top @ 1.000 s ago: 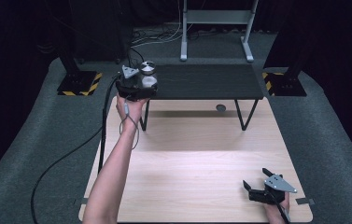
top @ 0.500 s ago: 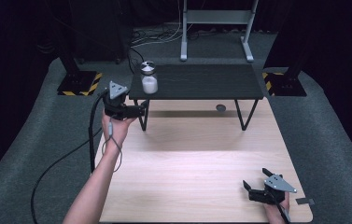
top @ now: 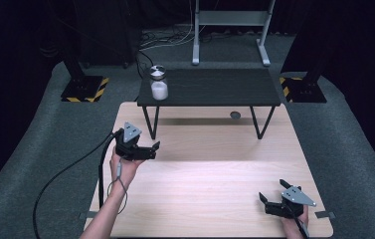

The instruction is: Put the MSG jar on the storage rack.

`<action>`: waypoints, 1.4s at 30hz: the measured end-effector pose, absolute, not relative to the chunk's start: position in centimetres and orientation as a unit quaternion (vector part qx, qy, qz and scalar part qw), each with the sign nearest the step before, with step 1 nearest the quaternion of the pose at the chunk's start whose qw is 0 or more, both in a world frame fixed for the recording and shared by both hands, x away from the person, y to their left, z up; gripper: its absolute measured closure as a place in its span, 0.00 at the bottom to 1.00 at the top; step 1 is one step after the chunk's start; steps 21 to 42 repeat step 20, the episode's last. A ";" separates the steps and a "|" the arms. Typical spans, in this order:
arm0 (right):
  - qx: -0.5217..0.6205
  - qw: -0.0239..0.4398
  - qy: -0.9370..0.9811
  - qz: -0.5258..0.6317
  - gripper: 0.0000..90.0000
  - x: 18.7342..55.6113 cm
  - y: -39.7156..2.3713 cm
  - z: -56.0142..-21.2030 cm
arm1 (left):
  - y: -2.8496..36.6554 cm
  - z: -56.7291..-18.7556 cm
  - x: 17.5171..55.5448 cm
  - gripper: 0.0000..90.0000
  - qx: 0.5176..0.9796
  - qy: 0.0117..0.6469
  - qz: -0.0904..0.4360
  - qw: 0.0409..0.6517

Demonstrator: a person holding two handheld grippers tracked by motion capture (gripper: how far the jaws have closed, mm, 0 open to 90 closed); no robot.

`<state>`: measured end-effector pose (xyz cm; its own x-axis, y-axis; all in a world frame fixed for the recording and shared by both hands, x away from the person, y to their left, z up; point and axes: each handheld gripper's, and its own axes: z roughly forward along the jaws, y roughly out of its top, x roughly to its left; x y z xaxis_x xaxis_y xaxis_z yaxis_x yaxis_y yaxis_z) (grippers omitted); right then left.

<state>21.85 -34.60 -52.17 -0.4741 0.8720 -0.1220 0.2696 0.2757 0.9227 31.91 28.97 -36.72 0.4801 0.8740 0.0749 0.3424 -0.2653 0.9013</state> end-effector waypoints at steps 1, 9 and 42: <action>0.393 0.330 0.727 0.456 0.03 21.9 -34.6 -52.2 | 29.0 -37.2 31.8 0.00 0.739 0.412 0.298 0.443; 0.391 0.328 0.729 0.456 0.03 21.9 -34.6 -52.1 | 29.5 -39.9 31.6 0.00 0.739 0.433 0.273 0.439; 0.391 0.327 0.729 0.456 0.03 22.0 -34.7 -52.1 | 30.1 -41.1 31.2 0.00 0.745 0.439 0.261 0.429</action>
